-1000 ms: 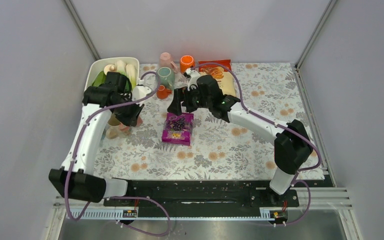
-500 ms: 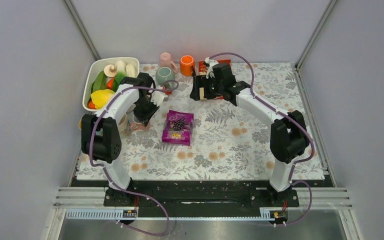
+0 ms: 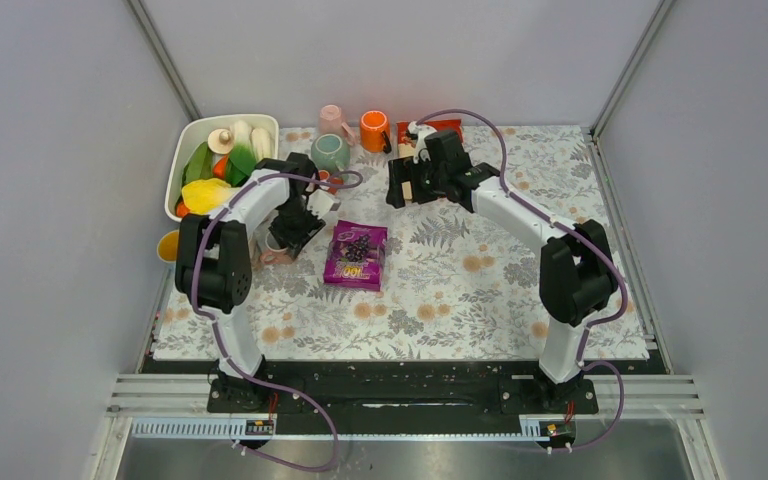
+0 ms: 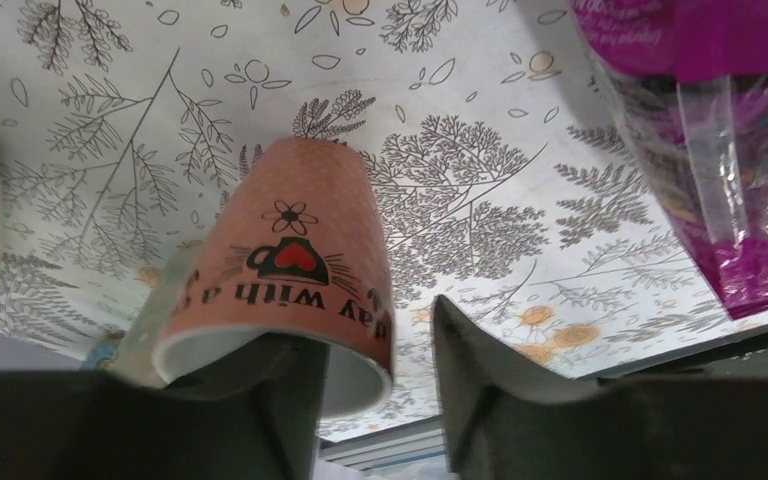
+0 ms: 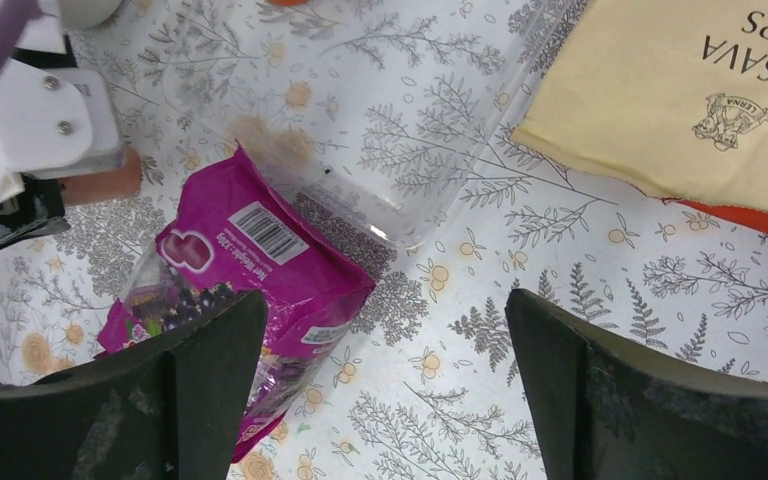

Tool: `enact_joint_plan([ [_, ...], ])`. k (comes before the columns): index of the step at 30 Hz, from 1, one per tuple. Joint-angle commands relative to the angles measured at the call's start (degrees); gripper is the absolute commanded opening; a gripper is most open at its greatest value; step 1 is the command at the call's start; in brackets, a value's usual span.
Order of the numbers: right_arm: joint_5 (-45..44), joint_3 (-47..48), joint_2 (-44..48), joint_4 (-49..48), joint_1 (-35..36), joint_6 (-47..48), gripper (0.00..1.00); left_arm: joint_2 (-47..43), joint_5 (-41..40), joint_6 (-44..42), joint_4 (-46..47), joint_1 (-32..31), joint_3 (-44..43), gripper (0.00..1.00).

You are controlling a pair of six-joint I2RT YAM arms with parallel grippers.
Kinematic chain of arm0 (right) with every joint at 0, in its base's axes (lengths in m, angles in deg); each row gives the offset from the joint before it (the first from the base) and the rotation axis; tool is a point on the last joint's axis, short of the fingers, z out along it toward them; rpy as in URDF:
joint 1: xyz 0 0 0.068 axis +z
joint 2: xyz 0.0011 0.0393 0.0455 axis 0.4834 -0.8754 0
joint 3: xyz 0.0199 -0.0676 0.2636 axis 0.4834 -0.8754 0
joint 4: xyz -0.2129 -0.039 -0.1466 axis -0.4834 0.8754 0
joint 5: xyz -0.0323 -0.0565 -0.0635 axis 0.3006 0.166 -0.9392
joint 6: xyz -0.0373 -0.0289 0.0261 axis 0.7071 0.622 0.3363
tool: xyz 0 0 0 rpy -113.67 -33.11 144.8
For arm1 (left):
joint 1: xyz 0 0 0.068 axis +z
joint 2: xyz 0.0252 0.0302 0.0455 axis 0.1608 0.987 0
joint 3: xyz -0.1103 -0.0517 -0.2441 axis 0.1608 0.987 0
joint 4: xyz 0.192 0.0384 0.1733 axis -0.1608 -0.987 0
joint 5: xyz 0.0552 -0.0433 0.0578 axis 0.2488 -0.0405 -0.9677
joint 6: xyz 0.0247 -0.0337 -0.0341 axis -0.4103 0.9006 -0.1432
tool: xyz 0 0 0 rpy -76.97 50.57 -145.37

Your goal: Turn the mug right side up

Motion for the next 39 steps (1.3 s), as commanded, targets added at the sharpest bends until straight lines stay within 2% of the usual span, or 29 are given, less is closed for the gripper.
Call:
enact_joint_plan([
  [1, -1.9, -1.2, 3.2, -0.3, -0.4, 1.9, 0.99, -2.9, -0.5, -1.2, -0.8, 0.0, -0.6, 0.54],
  [2, -2.0, -1.5, 3.5, -0.3, -0.5, 2.1, 0.99, -3.7, -0.2, -1.4, -1.6, 0.0, -1.4, 0.63],
  [5, -2.4, -2.4, 4.6, -0.4, -0.5, 2.7, 0.99, -5.9, -0.3, -2.5, -4.3, 0.0, -4.8, 0.8],
  [8, -2.8, -3.7, 5.8, -0.4, -0.7, 3.9, 0.99, -8.1, -1.1, -4.7, -6.1, -0.1, -8.6, 0.88],
  [12, -2.8, -5.7, 7.5, -0.3, -1.3, 4.5, 0.99, -8.2, -0.9, -8.0, -9.0, -0.6, -16.6, 0.92],
  [16, -3.1, -8.0, 9.7, -0.3, -2.3, 5.7, 0.99, -2.9, 4.5, -14.6, -8.9, -4.2, -27.2, 0.9],
  [19, -3.6, -9.9, 11.9, -0.3, -3.0, 6.1, 0.99, 3.2, 1.8, -23.5, -5.3, -7.3, -30.2, 0.87],
  [22, -3.5, -12.1, 14.0, -0.3, -3.2, 6.3, 0.99, 8.0, -2.4, -34.8, 0.4, -8.7, -28.6, 0.84],
  [24, -3.4, -14.0, 15.4, -0.3, -3.3, 6.9, 0.99, 12.0, -4.5, -38.6, 4.4, -9.1, -30.0, 0.78],
  [27, -4.6, -15.9, 16.9, 0.3, -3.2, 7.7, 0.99, 18.5, -6.3, -39.8, 6.8, -9.3, -37.1, 0.67],
  [30, -5.9, -16.8, 17.5, 1.2, -3.2, 8.4, 0.99, 24.2, -7.2, -39.7, 8.0, -9.2, -44.2, 0.65],
  [39, -9.2, -18.3, 17.7, 3.2, -3.2, 9.6, 0.99, 32.0, -13.5, -44.3, 14.6, -8.9, -43.2, 0.56],
])
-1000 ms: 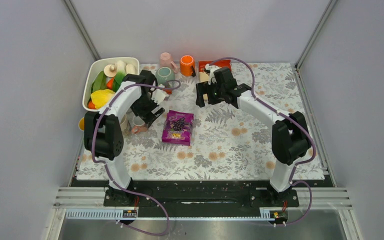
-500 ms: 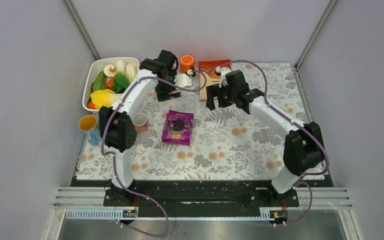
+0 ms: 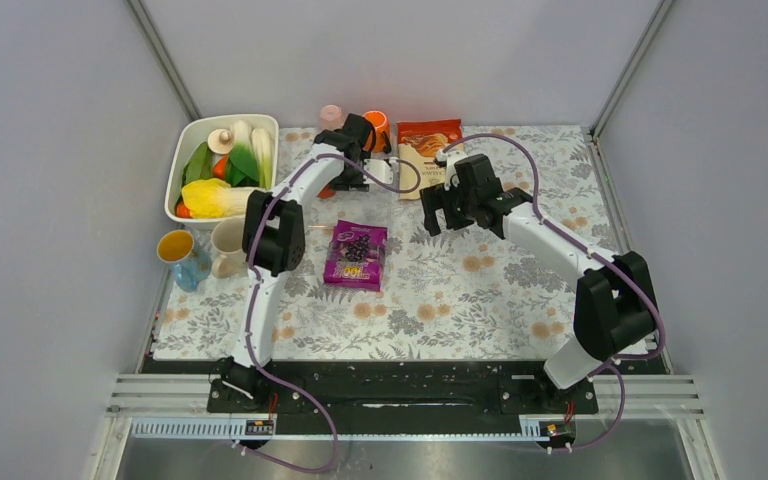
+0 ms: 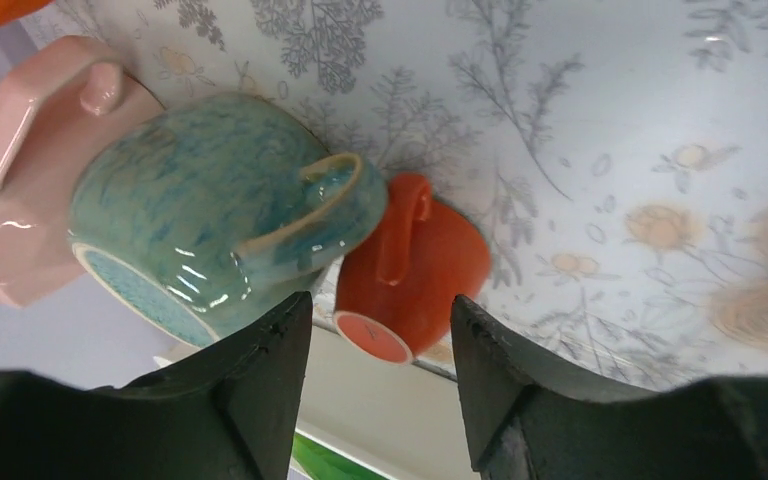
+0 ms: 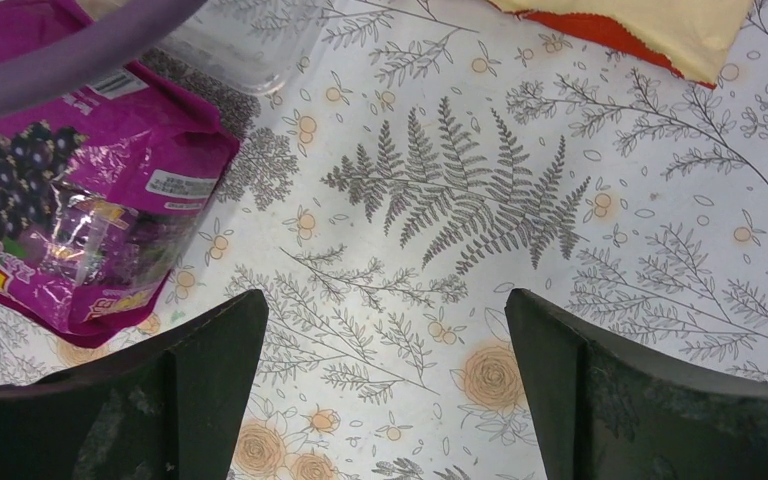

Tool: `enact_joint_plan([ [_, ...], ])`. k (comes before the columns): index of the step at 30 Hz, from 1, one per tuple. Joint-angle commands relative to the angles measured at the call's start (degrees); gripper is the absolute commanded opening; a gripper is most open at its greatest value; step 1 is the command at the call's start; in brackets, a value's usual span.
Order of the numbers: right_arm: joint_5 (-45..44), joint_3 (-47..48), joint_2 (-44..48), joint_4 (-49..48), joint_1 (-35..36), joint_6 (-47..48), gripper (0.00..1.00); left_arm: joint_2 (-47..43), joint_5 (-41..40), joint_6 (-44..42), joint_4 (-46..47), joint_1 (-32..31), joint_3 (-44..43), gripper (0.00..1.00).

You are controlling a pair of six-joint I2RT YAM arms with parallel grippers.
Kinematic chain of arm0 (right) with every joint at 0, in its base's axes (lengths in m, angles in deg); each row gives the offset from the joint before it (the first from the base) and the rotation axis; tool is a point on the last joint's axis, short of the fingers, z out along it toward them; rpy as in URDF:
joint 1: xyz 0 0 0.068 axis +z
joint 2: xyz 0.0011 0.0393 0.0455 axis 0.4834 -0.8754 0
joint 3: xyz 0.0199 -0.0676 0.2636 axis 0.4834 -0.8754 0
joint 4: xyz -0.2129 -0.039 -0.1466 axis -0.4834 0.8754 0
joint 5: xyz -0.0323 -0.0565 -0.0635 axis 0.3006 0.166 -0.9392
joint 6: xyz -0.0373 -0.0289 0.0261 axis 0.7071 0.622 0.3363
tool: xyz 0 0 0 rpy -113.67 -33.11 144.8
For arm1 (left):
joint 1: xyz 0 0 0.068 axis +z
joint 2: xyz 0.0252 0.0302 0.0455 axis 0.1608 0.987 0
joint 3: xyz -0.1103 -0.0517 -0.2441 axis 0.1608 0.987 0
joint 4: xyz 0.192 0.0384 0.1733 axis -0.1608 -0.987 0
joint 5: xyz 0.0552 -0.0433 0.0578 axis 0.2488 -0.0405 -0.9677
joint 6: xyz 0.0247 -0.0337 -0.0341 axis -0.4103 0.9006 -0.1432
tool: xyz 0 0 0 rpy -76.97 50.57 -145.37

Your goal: Turn the mug right side up

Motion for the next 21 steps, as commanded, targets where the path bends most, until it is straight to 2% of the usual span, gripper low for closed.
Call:
enact_joint_plan([
  [1, -2.9, -0.2, 2.7, 0.4, -0.1, 1.6, 0.99, 3.4, -5.0, -3.6, 5.6, 0.5, -2.0, 0.56],
  [8, -3.4, 0.3, 1.3, 0.9, -0.1, 1.4, 0.99, 5.2, -3.6, -4.7, 8.8, 0.3, -2.8, 0.58],
  [10, -3.8, 0.4, 1.2, 1.2, -0.1, 1.3, 0.99, 6.1, -4.1, -4.9, 7.5, 0.3, -2.8, 0.55],
  [13, -4.0, 0.2, 1.5, 1.2, -0.1, 1.4, 0.99, 5.7, -3.6, -4.5, 5.4, 0.3, -0.8, 0.44],
  [17, -4.1, 0.6, 1.0, 1.2, -0.1, 1.3, 0.99, 3.9, -3.3, -3.9, 5.4, 0.3, 1.7, 0.17],
  [21, -3.4, 1.0, 1.1, 1.2, -0.1, 0.8, 0.99, 2.6, -3.3, -2.3, 6.4, 0.3, 1.8, 0.05],
])
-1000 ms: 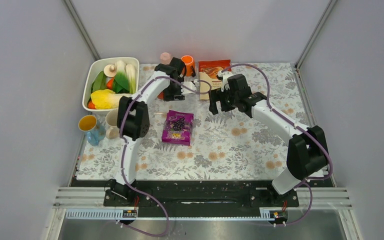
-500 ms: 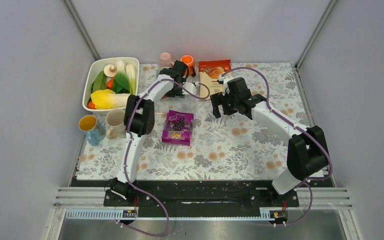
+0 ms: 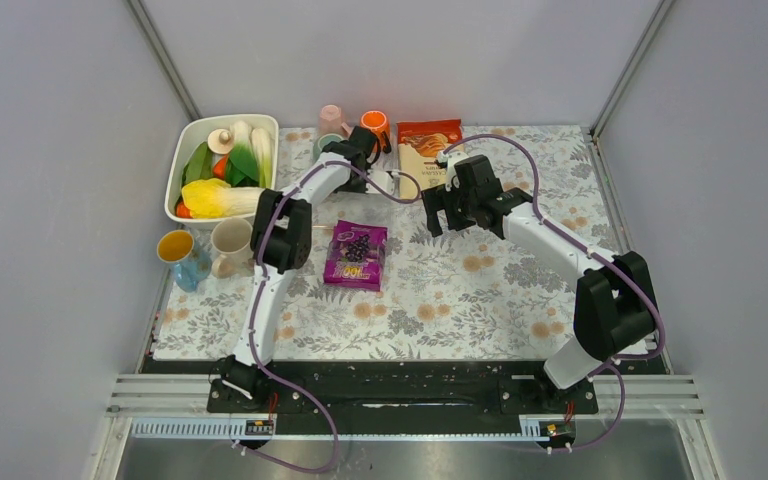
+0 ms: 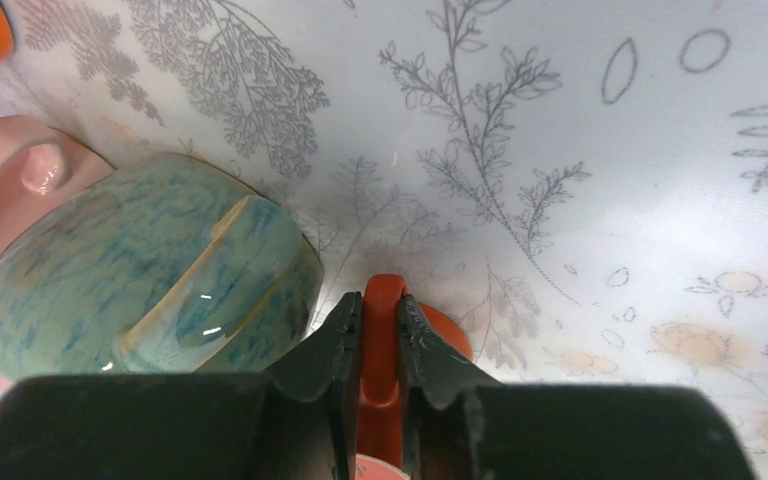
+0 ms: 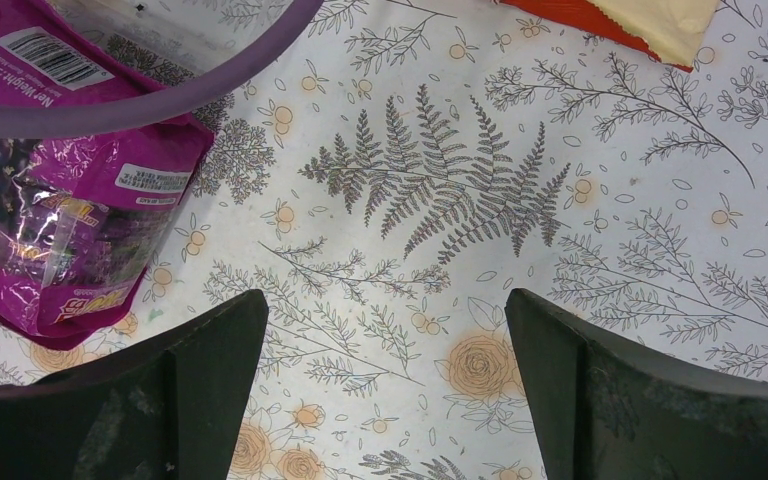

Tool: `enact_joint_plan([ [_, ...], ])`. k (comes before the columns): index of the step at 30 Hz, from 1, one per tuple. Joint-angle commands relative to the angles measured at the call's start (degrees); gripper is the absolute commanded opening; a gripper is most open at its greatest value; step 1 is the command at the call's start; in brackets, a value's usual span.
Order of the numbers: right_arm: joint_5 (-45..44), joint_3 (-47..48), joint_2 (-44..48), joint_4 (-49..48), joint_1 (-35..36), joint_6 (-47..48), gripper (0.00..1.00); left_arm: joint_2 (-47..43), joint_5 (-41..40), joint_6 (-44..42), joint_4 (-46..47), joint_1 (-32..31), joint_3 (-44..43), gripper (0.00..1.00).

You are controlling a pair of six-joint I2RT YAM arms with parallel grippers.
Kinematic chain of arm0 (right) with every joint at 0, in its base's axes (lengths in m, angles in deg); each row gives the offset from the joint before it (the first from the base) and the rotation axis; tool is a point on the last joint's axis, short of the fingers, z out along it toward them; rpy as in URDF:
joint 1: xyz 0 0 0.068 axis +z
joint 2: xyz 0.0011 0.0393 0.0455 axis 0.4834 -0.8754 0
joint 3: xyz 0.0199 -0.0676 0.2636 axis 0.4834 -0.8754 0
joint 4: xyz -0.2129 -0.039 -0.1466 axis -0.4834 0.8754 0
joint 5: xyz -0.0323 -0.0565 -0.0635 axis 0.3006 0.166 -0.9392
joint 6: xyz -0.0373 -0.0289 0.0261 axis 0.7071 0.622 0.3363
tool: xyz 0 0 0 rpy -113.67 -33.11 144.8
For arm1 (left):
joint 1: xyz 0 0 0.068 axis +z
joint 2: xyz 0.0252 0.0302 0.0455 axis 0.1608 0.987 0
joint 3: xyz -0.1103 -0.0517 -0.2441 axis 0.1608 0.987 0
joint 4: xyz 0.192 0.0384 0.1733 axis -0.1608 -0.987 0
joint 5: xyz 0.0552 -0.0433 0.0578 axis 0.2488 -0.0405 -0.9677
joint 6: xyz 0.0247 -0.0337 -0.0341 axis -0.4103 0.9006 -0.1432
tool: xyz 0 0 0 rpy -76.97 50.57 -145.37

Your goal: Turn the mug right side up

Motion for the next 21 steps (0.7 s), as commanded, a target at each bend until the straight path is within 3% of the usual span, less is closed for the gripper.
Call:
enact_joint_plan([
  [1, -0.8, 1.3, 1.2, -0.2, -0.1, 0.2, 0.99, -3.6, 0.0, 1.9, 0.3, 0.6, 1.0, 0.0],
  [6, -1.0, 1.2, 2.4, 0.6, -0.1, 0.4, 0.99, -6.3, 0.1, 5.8, 1.3, 0.3, 1.7, 0.0],
  [14, 1.2, -0.1, 4.7, -0.5, -0.1, -0.6, 0.99, -15.4, 5.9, 20.8, 2.2, 0.2, 3.3, 0.0],
  [20, 7.3, -1.7, 7.0, -5.3, -0.1, -2.0, 0.99, -21.3, 10.7, 31.7, 0.1, 0.1, 4.4, 0.0],
  [21, 12.0, -3.3, 8.5, -9.0, -0.1, -2.8, 0.99, -22.8, 12.6, 37.8, -2.2, 0.1, 2.8, 0.0],
])
